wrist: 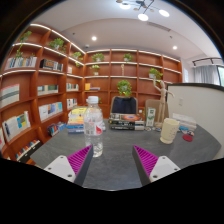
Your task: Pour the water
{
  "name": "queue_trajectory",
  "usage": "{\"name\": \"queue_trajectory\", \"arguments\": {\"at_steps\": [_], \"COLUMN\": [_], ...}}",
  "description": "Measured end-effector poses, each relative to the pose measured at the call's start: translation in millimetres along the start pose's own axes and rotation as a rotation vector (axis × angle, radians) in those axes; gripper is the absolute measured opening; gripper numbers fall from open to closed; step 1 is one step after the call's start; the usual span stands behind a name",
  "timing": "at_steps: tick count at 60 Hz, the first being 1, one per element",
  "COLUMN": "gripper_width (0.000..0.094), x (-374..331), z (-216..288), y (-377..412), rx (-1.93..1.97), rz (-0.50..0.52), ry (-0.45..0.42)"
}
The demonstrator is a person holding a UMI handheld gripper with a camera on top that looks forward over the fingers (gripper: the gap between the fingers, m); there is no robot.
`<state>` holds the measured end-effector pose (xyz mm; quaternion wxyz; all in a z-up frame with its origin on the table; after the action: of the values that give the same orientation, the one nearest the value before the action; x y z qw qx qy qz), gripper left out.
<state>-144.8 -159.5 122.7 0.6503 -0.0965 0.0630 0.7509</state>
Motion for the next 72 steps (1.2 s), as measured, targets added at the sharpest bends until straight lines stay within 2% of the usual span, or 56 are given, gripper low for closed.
{"name": "queue_trajectory", "arguments": {"at_steps": [4,10,18,30,35,37,40,46,50,63,69,72], "gripper_width": [0.0829,0.0831,0.0831,0.0828,0.0774,0.0719,0.0583,0.0514,0.0421,0.0409,0.0410,0.0409], "x": [27.3,57.9,94.3,133.6,143.7,146.9,150.1,151.0,151.6,153.4,154.0,158.7], "z": [-5.9,-1.6,6.1,17.3,21.1,22.1,23.9,24.6,23.8,23.3,33.4,42.4], "y": [49.5,82.4,97.3,97.1,100.9,102.0,100.8,100.1,100.4,89.6,61.8,42.9], "rx": [0.001,0.007,0.050,0.062,0.059,0.070,0.078,0.051,0.045,0.092,0.142,0.249], "rz": [0.018,0.048,0.064,0.032,0.041,0.044,0.036,0.035,0.036,0.042,0.004,0.013], "ry": [-0.026,-0.041,-0.043,-0.039,-0.053,-0.060,-0.070,-0.072,-0.080,-0.084,-0.064,-0.084]}}
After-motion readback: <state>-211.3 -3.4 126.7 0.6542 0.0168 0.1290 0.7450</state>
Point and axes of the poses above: the point between the fingertips, and its own axes, seen from behind it with the camera up: y to the left, z up, x forward, the way the camera looks, the point moved 1 cm from there along -x, backward, against the way the camera looks, and after that the axes turned 2 degrees about -y, right-handed, at the moved point
